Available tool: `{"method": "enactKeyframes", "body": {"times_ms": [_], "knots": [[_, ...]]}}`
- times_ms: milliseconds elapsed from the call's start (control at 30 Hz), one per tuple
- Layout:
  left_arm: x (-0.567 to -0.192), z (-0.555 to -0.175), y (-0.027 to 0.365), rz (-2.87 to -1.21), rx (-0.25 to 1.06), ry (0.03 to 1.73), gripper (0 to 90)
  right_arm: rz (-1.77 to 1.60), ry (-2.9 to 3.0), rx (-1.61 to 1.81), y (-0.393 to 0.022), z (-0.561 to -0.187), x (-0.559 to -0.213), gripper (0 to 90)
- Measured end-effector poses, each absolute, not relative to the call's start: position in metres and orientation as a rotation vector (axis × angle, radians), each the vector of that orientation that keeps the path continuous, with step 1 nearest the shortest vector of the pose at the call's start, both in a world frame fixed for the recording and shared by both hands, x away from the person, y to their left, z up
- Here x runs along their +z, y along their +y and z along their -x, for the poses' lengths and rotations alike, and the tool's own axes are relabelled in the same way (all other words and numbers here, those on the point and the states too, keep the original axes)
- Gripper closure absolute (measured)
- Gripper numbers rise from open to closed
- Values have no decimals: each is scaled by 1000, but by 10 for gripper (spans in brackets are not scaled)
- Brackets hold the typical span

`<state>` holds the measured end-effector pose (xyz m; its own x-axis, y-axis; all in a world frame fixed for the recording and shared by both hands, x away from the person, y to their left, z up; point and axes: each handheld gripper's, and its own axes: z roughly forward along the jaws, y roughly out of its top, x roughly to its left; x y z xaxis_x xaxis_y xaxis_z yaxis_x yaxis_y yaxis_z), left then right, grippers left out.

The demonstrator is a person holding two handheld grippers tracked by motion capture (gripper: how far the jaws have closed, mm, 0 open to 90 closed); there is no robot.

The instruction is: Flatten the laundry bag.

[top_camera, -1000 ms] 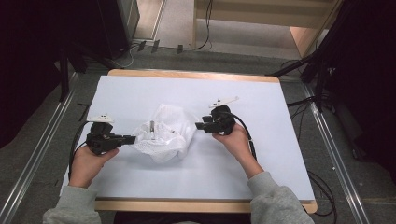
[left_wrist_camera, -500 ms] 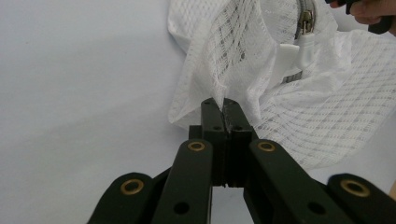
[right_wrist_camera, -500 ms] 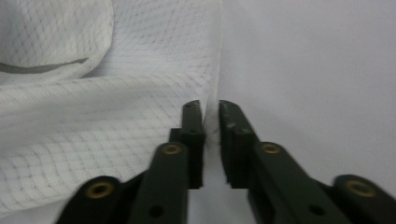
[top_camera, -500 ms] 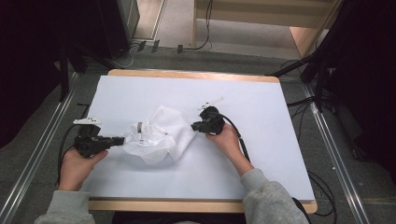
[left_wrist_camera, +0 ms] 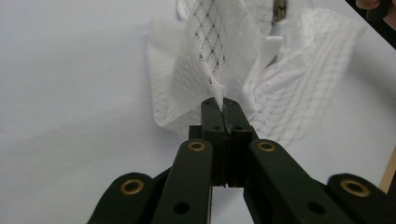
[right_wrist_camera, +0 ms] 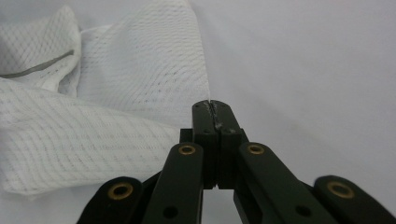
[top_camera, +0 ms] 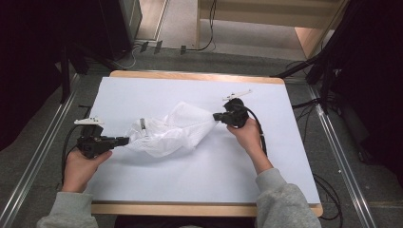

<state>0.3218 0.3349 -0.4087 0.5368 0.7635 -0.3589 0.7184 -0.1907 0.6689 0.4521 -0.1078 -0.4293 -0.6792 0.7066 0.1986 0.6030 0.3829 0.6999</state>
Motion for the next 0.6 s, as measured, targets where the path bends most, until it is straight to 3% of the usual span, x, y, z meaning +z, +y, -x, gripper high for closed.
{"method": "enactKeyframes", "body": {"times_ms": [467, 600], "knots": [[-414, -330, 326, -1944, 62, 1208, 900, -1328, 2421, 1153, -151, -470, -434, 900], [-418, -330, 323, -1961, 35, 1195, 814, -1331, 2433, 1157, -147, -470, -439, 889]]}}
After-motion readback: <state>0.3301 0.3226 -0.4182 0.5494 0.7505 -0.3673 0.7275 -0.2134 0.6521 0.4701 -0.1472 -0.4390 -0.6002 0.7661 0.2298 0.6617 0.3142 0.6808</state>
